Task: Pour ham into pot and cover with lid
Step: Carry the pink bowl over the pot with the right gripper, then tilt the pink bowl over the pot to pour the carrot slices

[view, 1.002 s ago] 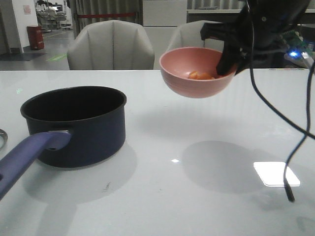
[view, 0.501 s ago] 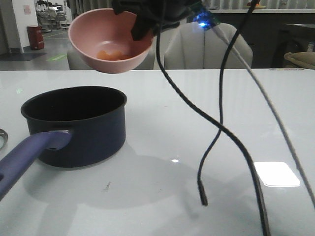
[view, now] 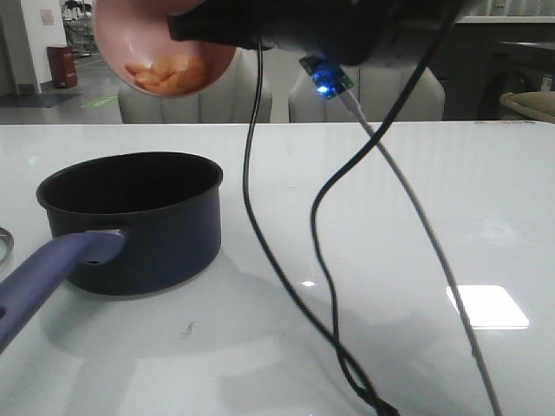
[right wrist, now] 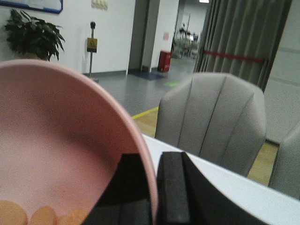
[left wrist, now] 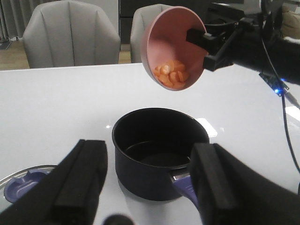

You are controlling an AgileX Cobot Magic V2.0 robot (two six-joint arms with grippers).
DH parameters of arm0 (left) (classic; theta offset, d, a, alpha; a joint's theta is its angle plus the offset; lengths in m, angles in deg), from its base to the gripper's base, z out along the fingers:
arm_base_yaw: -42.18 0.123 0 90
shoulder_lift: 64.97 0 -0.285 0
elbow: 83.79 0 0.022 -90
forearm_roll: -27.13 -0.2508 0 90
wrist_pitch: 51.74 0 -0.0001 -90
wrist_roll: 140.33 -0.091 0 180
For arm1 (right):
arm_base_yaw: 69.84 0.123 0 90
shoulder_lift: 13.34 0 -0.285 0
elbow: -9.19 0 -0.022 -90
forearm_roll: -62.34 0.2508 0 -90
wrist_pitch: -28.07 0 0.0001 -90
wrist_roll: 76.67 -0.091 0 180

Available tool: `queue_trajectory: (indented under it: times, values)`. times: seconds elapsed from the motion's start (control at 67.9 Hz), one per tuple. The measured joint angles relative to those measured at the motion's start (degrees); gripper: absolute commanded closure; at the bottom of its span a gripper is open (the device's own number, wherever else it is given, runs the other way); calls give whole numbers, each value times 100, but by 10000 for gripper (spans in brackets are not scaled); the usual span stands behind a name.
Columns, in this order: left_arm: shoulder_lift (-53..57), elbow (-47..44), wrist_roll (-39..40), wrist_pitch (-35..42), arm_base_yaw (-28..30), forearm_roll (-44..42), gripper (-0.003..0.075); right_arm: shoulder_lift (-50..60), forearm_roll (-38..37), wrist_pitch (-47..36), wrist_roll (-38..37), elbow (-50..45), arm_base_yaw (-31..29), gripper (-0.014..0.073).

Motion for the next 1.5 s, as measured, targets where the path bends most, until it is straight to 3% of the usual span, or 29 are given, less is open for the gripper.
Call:
queue_trajectory:
  times: [0.103,0.309,0.457,0.619,0.854,0.913,1.002,1.208,1.267,1.399,1.502]
  values:
    - [0,0,0,0,0,0,276,-194,-71,-511,602,-95,97,457]
    - [0,0,0,0,0,0,276,-663,-93,-1111,3032,-108,340,459]
    - [0,0,0,0,0,0,276,-947,-113,-1658,4273,-119,589,459]
    - [0,0,0,0,0,0,276,-988,-125,-1777,4845,-164,820,459]
    - [0,0,0,0,0,0,276,-988,-107,-1818,4873,-164,857,459]
    - [0,0,0,0,0,0,276,-988,-37,-1818,4792,-164,857,459]
    - [0,0,0,0,0,0,276,-988,328,-1818,4083,-164,857,459]
    - [0,0,0,0,0,0,276,-792,1818,-1818,793,-164,857,459]
    - [0,0,0,0,0,0,276,-643,2044,-1774,251,-164,845,459]
    - [0,0,0,0,0,0,276,-181,2179,-963,-104,-164,845,459]
    - [0,0,0,0,0,0,276,320,2218,186,-82,-164,845,459]
